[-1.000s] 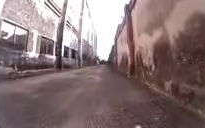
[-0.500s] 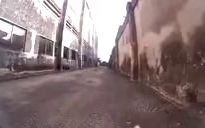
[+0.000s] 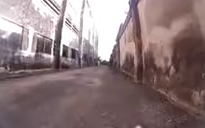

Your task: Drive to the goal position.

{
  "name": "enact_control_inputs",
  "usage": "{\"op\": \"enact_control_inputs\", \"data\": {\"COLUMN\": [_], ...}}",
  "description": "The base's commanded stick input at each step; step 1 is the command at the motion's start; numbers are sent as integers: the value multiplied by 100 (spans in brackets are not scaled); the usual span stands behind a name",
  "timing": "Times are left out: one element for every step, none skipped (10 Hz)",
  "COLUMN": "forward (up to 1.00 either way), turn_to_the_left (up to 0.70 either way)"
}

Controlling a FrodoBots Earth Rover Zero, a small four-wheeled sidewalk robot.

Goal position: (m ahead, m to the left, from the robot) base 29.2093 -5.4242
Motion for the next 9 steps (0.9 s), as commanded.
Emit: {"op": "enact_control_inputs", "data": {"forward": [60,60,61,62,62,62,62,62,62], "turn_to_the_left": [0,0,0,0,-6,-9,-7,-3,-2]}}
